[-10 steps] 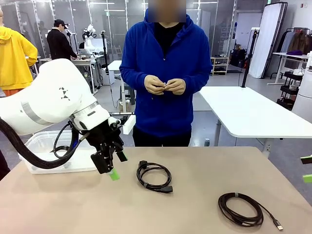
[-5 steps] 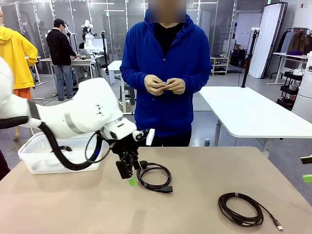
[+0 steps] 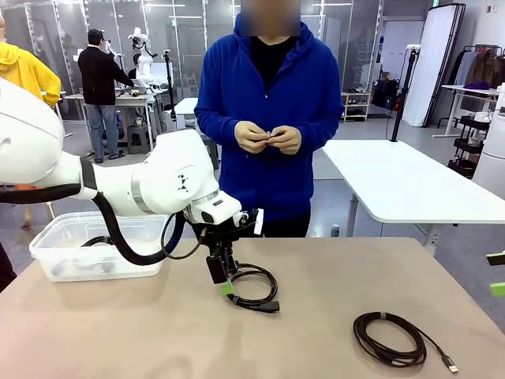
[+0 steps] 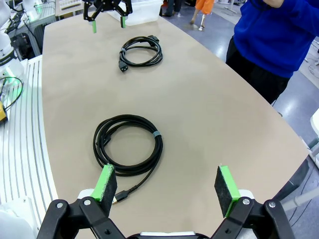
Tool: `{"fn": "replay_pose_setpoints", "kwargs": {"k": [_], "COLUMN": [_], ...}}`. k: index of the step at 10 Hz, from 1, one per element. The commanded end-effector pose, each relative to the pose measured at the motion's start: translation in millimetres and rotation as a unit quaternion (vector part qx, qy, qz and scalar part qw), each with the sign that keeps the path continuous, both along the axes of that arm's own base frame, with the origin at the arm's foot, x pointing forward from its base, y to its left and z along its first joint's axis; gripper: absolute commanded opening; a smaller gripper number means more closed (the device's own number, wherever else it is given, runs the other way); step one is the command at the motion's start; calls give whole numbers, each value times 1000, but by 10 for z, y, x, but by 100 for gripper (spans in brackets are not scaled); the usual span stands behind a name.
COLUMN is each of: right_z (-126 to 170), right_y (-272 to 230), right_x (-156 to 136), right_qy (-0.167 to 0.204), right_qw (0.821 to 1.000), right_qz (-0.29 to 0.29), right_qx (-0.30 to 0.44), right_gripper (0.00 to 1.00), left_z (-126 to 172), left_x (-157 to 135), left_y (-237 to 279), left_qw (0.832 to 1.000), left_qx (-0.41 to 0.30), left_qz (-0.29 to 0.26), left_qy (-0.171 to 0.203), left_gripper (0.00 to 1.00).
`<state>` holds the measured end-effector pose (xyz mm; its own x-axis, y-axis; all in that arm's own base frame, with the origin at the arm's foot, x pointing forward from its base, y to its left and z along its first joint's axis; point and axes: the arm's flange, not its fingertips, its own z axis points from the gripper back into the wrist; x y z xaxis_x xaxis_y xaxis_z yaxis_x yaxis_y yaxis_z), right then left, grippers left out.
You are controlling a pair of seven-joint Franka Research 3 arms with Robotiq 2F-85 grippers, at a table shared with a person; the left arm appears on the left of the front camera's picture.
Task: Organize and store the cables.
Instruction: Place the Power Cable into the Organizing box.
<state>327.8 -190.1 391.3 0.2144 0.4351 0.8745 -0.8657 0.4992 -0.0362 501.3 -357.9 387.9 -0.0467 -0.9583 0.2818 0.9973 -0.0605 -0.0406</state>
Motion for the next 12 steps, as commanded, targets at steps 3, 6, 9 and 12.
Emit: {"fn": "replay_pose_setpoints", "kwargs": {"k": [3, 6, 9, 12], "right_z": [20, 20, 20, 20], "right_y": [6, 6, 6, 6], "right_x": [-18, -18, -18, -18], "right_qy": [8, 8, 8, 8], "right_qw": [1000, 1000, 1000, 1000], "right_qz": [-1, -1, -1, -1], "right_qx": [1, 1, 1, 1], "right_gripper": [100, 100, 100, 100], "left_z": [-42, -82, -228, -369], "left_x": [182, 208, 289, 281], "left_y": [-118, -301, -529, -679], "left_qw": [1000, 995, 990, 988], "left_qx": [20, 98, 136, 152], "left_qz": [6, 14, 9, -1], "left_qy": [1, -22, -32, -31], "left_gripper": [99, 99, 99, 99]}}
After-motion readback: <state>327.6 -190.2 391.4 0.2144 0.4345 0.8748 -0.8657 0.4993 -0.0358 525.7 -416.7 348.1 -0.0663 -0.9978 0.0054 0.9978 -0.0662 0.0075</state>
